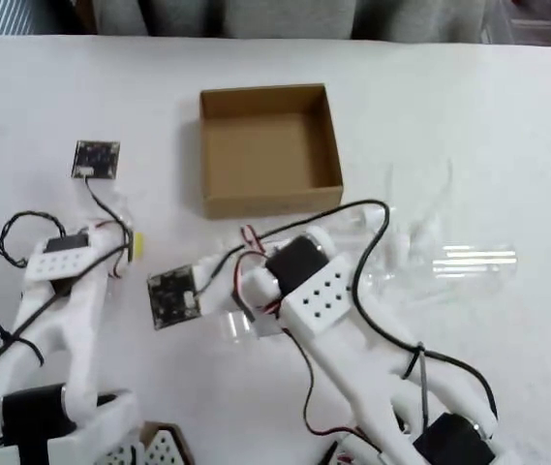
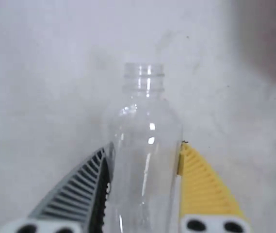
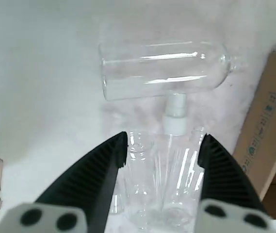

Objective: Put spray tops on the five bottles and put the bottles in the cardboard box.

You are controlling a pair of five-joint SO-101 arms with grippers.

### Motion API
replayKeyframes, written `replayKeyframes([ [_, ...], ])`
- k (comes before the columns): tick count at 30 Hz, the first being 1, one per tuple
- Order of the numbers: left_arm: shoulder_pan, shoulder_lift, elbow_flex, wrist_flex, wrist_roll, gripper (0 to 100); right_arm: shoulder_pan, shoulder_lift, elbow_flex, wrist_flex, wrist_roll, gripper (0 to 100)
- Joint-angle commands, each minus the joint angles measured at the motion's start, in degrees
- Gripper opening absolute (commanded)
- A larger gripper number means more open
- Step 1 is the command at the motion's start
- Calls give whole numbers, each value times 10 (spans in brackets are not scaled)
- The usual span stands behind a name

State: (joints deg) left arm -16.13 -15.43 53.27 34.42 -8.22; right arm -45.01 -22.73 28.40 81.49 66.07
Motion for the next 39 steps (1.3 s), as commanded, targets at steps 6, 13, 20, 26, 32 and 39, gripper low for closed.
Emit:
replayKeyframes([
  [6, 19, -26, -4, -9, 8, 91, -17, -9, 17, -24, -3, 225],
  [13, 29, -26, -3, -9, 8, 91, 36, -5, 17, -74, 8, 225],
  [20, 29, -25, -3, -11, 8, 90, 40, -3, 41, -99, 27, 225],
  [26, 29, -25, -3, -11, 8, 90, 38, -8, 79, -140, 25, 225],
  [32, 41, -25, -3, -11, 4, 90, 110, -17, 66, -138, 28, 225],
  [39, 37, -25, -3, -11, 3, 94, 135, -50, 68, -80, 97, 226],
])
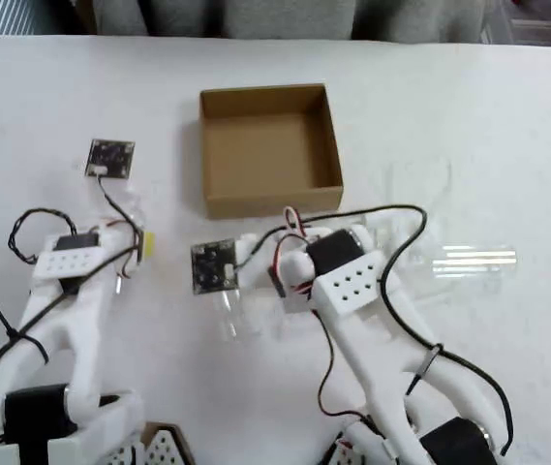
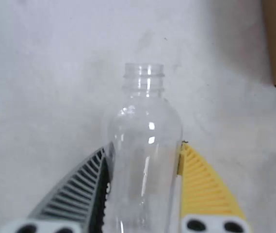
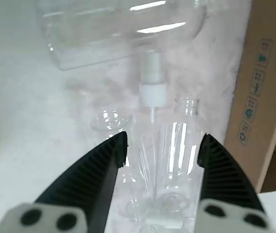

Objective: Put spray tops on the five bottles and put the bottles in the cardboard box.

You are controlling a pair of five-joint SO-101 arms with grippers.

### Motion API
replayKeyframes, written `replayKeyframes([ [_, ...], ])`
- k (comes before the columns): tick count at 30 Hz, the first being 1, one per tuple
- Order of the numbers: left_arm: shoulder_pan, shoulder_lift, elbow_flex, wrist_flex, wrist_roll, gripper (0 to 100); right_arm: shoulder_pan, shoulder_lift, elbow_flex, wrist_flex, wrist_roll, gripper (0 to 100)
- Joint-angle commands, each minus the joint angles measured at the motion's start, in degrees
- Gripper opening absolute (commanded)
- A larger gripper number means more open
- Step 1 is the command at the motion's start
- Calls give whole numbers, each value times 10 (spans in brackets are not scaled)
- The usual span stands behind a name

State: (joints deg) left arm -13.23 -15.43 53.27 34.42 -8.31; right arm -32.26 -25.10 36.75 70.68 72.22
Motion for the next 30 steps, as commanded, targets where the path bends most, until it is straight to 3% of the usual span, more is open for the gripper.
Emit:
replayKeyframes([
  [1, 8, -25, -3, -11, 4, 94, 7, -25, -16, 29, 40, 226],
  [3, 8, -25, -3, -11, 4, 94, 7, -20, -14, 29, 48, 226],
  [9, 8, -25, -3, -12, 3, 94, 7, 15, -24, 31, 170, 226],
  [19, 8, -25, -4, -32, 3, 94, -8, 116, -87, 31, 175, 229],
  [30, -2, -25, -4, -33, 4, 94, -12, 127, -91, 27, 175, 230],
])
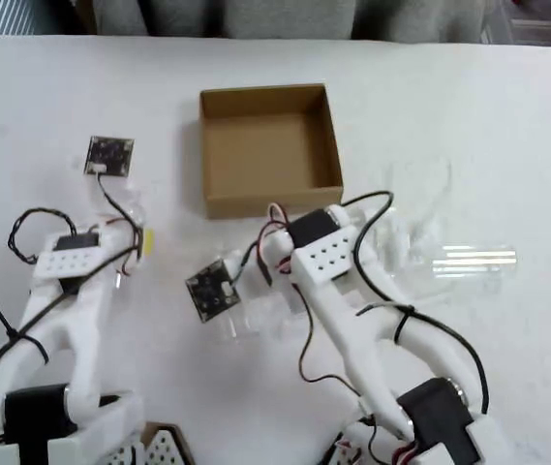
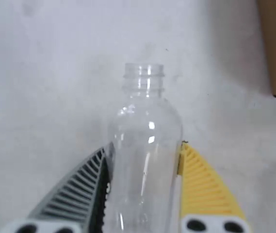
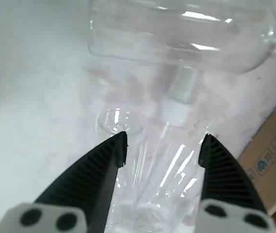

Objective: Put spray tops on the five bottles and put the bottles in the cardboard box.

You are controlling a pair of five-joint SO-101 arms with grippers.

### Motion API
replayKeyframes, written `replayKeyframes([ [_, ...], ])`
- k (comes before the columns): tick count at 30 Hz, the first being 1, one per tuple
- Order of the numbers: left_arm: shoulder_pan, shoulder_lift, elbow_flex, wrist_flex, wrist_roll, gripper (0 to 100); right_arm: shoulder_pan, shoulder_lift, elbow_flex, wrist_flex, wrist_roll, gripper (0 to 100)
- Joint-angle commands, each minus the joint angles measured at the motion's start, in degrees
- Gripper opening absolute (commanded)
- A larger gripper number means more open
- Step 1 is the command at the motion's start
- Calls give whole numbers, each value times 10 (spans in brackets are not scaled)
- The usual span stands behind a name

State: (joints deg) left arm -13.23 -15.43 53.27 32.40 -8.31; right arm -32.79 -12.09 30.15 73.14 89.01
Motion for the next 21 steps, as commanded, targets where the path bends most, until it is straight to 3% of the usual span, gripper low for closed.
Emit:
replayKeyframes([
  [1, -2, -25, -4, -12, 4, 94, -7, -3, -24, -6, 7, 230],
  [21, -4, -25, -4, -12, 4, 94, 27, 215, -146, -27, 1, 227],
])
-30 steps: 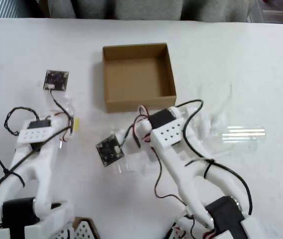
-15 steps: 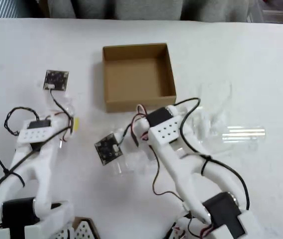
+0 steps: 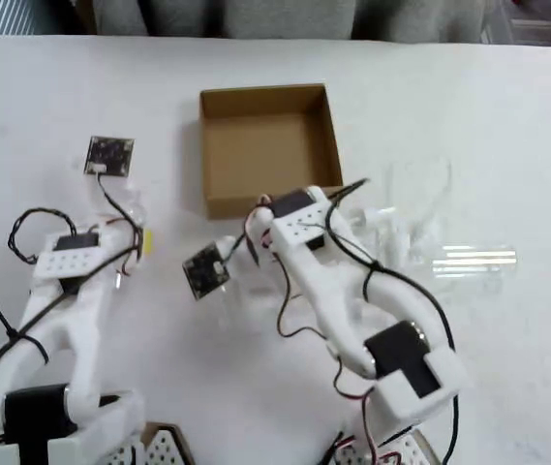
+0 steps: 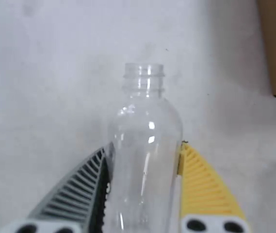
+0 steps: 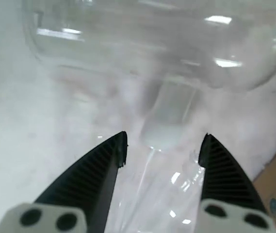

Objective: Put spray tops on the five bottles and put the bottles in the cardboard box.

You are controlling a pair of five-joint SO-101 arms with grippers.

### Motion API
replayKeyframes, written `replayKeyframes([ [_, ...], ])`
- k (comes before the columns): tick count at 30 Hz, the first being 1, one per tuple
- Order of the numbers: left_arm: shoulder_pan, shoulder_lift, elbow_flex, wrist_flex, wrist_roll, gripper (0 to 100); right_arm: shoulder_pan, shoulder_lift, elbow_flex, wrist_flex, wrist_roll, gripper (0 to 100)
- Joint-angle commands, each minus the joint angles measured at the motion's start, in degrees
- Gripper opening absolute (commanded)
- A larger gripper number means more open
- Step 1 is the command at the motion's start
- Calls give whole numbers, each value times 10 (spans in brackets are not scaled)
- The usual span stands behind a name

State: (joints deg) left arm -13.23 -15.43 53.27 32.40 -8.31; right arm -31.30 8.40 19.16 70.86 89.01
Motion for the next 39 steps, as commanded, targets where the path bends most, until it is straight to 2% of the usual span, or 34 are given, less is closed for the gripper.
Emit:
replayKeyframes([
  [1, -4, -25, -4, -12, 4, 94, 15, 21, -44, -4, -2, 227],
  [7, -4, -25, -4, -12, 4, 94, 18, 83, -91, -4, -26, 201],
  [11, -4, -25, -4, -12, 4, 94, 18, 100, -112, -4, -27, 25],
  [12, -4, -25, -4, -12, 4, 94, 19, 99, -113, -4, -28, 8],
  [14, -4, -25, -4, -12, 4, 94, 26, 98, -120, -3, -50, 42],
  [19, -4, -25, -4, -12, 4, 94, 49, 88, -180, 19, -121, 19],
  [31, -4, -25, -4, -12, 4, 94, 61, -64, -233, 92, -456, 19],
  [39, -4, -25, -4, -12, 4, 94, 128, -161, -232, 139, -676, 19],
])
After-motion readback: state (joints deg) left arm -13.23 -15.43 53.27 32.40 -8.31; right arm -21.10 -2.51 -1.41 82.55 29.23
